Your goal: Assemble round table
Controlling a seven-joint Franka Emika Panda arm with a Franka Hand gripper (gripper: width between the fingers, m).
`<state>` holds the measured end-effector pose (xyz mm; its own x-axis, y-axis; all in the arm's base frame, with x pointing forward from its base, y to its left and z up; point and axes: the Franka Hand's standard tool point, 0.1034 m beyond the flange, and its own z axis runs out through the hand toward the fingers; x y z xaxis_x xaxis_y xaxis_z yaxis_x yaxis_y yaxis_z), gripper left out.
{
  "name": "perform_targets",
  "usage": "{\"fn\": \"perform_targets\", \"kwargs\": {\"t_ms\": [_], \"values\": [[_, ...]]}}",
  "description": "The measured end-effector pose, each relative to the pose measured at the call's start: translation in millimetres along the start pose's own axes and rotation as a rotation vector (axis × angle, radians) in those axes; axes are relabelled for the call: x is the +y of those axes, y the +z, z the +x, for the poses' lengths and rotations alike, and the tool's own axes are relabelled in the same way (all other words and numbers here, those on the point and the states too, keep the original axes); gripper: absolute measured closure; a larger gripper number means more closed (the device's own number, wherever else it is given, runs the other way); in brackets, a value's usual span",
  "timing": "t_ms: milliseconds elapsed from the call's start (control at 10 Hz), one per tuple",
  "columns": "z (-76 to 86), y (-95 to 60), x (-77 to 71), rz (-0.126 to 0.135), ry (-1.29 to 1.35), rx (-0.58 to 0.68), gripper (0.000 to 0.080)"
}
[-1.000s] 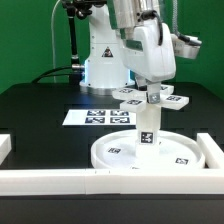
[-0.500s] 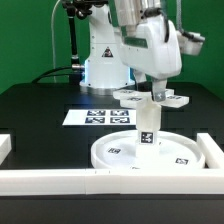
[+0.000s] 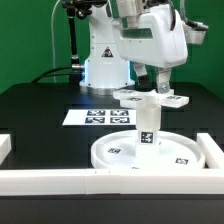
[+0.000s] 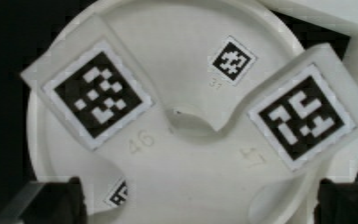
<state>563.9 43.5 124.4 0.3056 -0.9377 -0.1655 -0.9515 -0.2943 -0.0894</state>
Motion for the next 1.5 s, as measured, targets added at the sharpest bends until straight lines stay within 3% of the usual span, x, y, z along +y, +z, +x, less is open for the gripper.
{"fn": "perform_targets", "kwargs": {"t_ms": [200, 400, 900, 1500], "values": [[-7.3, 5.6, 1.3, -0.05, -0.35, 0.015, 0.0151], [-9.6, 3.8, 1.0, -0.057, -0.612, 0.002, 0.0151], [-8.5, 2.5, -0.9, -0.055, -0.979, -0.011, 0.0151], [-13.5, -8.3, -5.8, -0.126, -1.719, 0.007, 0.0151]]}}
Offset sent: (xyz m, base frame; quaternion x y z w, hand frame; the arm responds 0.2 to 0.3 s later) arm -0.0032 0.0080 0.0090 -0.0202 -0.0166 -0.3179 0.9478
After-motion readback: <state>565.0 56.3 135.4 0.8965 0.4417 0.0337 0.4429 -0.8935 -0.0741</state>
